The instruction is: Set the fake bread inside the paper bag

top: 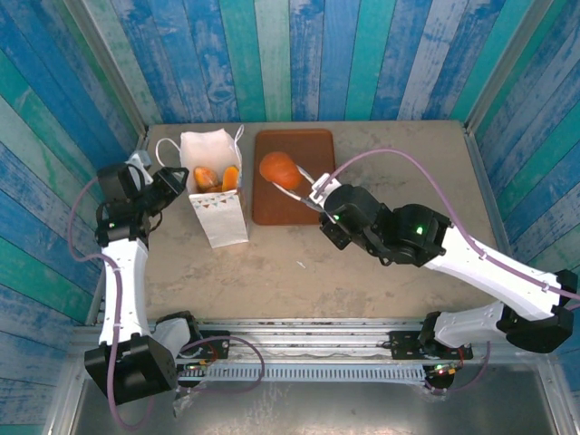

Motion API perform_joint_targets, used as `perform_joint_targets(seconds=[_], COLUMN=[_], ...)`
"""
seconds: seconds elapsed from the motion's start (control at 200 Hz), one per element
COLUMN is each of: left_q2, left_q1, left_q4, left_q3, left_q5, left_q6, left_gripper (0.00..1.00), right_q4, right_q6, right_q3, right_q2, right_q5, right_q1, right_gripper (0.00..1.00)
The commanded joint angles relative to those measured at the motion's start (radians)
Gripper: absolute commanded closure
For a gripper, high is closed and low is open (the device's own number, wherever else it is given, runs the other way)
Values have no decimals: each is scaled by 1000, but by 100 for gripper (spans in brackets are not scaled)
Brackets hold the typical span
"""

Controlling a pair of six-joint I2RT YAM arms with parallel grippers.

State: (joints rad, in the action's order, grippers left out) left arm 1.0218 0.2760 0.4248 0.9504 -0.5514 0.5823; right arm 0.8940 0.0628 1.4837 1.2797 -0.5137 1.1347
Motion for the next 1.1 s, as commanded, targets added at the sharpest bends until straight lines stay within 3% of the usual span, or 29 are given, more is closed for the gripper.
perform_joint_targets(seconds=[0.0,0.16,0.476,0.801,1.097], left_q2=[-8,-11,-23,-32,-43], left_q1=[3,3,3,2,4], left_q4=[-28,-28,-29,-19,27], left_q3=[-18,-15,-21,-21,-18], left_q5=[6,6,11,13,39], left_q6=[4,6,10,0,-37], left_gripper=[57,67,78,85,89], right_q4=[-24,-64,-145,-171,-92], right_q6=[-12,-34,-13,63,122], right_q3=[45,89,236,426,544], right_q2=[-18,15,183,388,517], right_q5=[-57,-77,-26,18,40], right_q1=[45,99,122,123,85], right_gripper=[60,60,60,60,59])
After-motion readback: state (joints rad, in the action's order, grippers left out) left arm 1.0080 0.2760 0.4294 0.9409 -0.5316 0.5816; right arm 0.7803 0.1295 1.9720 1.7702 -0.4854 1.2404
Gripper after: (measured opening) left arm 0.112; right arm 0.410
